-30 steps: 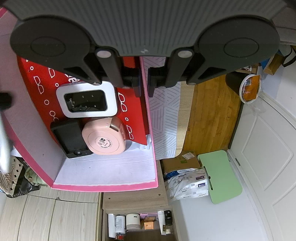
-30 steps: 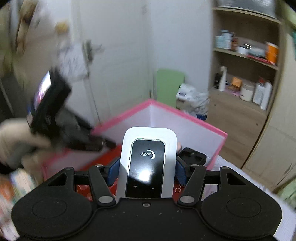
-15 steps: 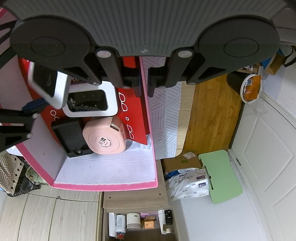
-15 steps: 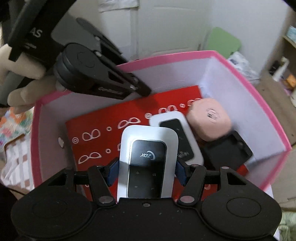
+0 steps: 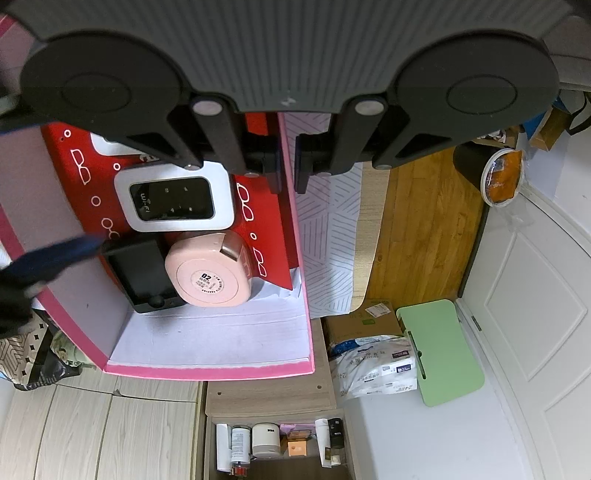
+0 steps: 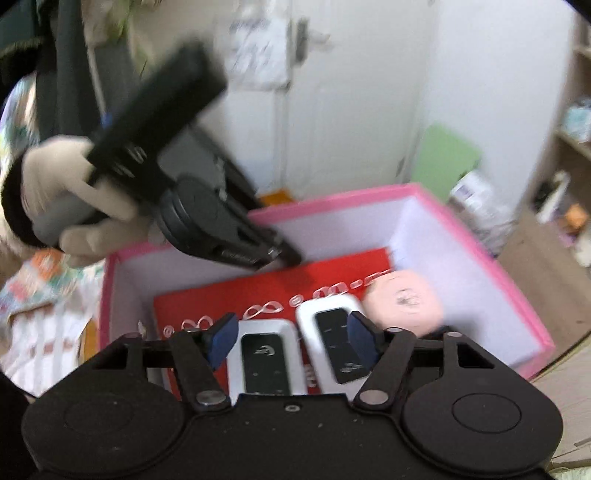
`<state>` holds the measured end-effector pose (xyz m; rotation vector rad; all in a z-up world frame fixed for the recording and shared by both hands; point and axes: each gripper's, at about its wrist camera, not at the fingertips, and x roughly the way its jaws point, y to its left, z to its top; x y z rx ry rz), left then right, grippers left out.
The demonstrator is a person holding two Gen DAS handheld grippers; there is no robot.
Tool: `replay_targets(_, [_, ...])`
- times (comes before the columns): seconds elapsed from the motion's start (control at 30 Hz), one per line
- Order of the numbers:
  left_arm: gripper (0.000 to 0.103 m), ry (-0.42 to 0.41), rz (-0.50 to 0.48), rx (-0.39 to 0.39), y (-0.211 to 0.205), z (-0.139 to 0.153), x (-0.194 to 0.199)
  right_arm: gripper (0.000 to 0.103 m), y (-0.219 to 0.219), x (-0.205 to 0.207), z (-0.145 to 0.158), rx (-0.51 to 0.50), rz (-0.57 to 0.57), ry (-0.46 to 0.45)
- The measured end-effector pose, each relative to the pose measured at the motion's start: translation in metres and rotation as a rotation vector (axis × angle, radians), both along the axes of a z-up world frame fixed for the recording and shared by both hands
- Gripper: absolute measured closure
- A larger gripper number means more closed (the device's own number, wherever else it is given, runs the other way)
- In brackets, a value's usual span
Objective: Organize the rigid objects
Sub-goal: 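Place the XCZ router in the box beside the other router, release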
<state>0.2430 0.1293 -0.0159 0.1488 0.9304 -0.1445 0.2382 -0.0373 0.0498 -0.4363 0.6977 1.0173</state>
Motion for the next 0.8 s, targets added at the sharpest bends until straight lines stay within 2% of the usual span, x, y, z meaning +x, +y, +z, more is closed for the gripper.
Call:
replay_targets(0.1, [0.097, -0.001, -0.002, 0.004, 0.001, 0.000, 0.000, 0.031, -0.027, -0.015, 0.014, 0.007, -0.090, -0.020])
replay_targets(0.27, [0.097, 0.000, -0.001, 0.002, 0.000, 0.000, 0.000, 0.031, -0.077, -0.029, 0.031, 0.100, -0.263, 0.053])
replay_targets(0.37, [0.097, 0.000, -0.001, 0.004, 0.001, 0.000, 0.000, 0.031, -0.098, -0.040, 0.032, 0.125, -0.357, 0.065])
replay_targets(0.63, [0.097, 0.000, -0.001, 0.002, 0.001, 0.000, 0.000, 0.031, -0.148, -0.048, -0.016, 0.160, -0.591, 0.154])
replay_targets(0.8, [0.097, 0.000, -0.001, 0.002, 0.001, 0.000, 0.000, 0.031, -0.163, -0.050, -0.051, 0.178, -0.713, 0.167])
